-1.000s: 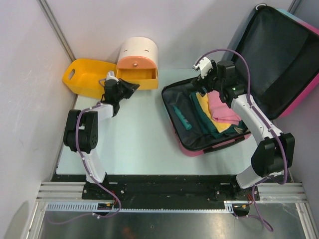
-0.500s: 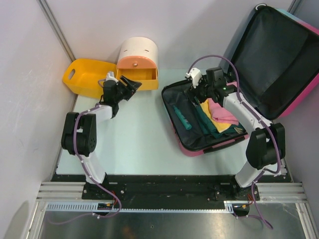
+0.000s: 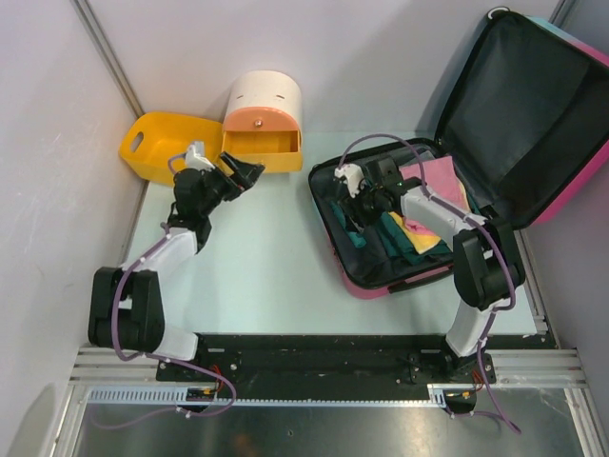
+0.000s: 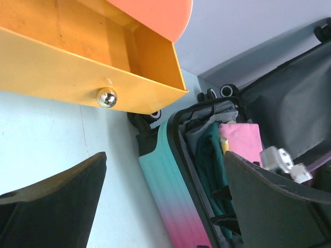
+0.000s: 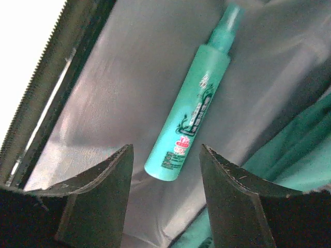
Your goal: Open, take out, and arrange the luggage
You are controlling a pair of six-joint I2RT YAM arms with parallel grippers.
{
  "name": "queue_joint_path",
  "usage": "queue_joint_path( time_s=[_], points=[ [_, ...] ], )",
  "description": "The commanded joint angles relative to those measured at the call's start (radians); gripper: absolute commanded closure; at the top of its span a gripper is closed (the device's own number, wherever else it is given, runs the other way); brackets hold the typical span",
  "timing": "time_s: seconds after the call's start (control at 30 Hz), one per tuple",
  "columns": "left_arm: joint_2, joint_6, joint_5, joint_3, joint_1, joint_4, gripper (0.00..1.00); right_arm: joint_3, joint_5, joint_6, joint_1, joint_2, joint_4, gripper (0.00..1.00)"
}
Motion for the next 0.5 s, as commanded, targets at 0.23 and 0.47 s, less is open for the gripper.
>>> queue_joint_path(
  time_s=[0.23, 0.47],
  points=[
    [-0.114, 0.122, 0.029, 0.008, 0.103, -0.004, 0.00, -0.171, 0.083, 0.053, 0.029, 0.015, 0.145, 0.46],
    [-0.133, 0.134, 0.045, 0.026, 0.135, -0.039, 0.00, -0.222, 0.130, 0.065, 0.045, 0.049, 0.230, 0.43]
  ],
)
